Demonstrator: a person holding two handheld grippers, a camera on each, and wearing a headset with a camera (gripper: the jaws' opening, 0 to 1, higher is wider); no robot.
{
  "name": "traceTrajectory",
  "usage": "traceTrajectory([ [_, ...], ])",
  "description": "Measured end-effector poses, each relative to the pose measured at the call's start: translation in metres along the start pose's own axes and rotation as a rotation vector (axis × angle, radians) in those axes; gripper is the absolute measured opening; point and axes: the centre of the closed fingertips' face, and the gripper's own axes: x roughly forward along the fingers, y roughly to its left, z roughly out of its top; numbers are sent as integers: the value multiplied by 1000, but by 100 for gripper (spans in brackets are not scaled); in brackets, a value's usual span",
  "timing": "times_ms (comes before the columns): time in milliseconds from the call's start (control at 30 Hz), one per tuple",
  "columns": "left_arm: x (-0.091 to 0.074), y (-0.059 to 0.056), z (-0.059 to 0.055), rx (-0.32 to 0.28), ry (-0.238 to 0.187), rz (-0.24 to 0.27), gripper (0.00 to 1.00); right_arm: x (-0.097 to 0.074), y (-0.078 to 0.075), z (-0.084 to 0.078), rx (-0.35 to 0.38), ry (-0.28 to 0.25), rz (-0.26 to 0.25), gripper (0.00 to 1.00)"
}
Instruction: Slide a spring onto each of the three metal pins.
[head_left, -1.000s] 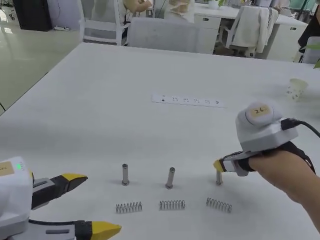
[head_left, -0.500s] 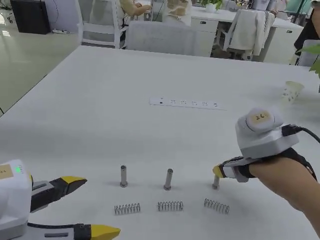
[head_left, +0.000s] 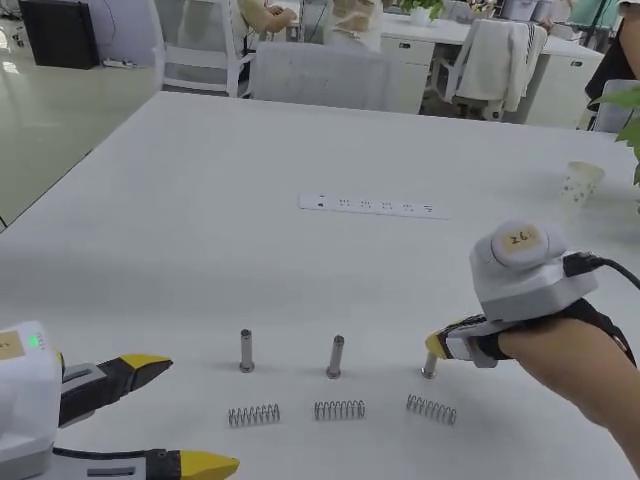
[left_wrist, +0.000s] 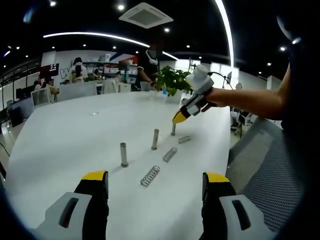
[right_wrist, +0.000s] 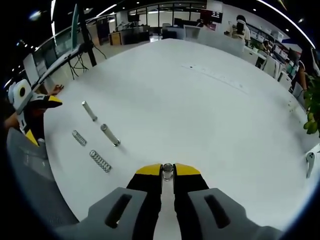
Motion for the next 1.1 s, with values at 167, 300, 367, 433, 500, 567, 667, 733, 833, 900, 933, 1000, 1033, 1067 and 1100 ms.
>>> traceTrajectory([
  [167,1,1,0,-3,-4,0,73,0,0,0,-18,3,0,6],
  [300,1,1,0,-3,-4,0,73,0,1,0,-31,2,1,6],
  [367,1,1,0,-3,-5,-1,73,-1,2,0,-35,0,4,6],
  [433,2,0,0,-3,-5,-3,73,-1,2,0,-39,-3,5,6],
  [500,3,0,0,-2,-3,-4,73,-1,2,0,-43,-6,8,6],
  [567,3,-1,0,-2,-3,-5,73,-1,2,1,-51,-10,10,9],
  [667,3,-1,0,-2,-2,-6,73,-2,1,1,-57,-8,6,8],
  [733,3,-1,0,-2,-3,-5,73,-2,3,1,-52,-11,12,8],
  [833,3,-1,0,-3,-3,-5,73,-2,2,1,-58,-11,10,9],
  [900,3,-1,0,-3,-3,-4,73,-2,3,1,-57,-12,12,9],
  [933,3,-1,0,-4,-4,-4,73,-2,3,1,-60,-13,13,9],
  [1000,3,-1,0,-4,-4,-5,73,-2,3,1,-64,-15,11,10],
  [1033,3,-1,-1,-4,-3,-5,73,-2,3,2,-66,-17,12,11],
  [1067,4,-1,-1,-4,-3,-5,73,-3,3,2,-66,-17,12,11],
  [1100,4,-1,-1,-4,-2,-5,73,-3,3,1,-68,-17,11,12],
])
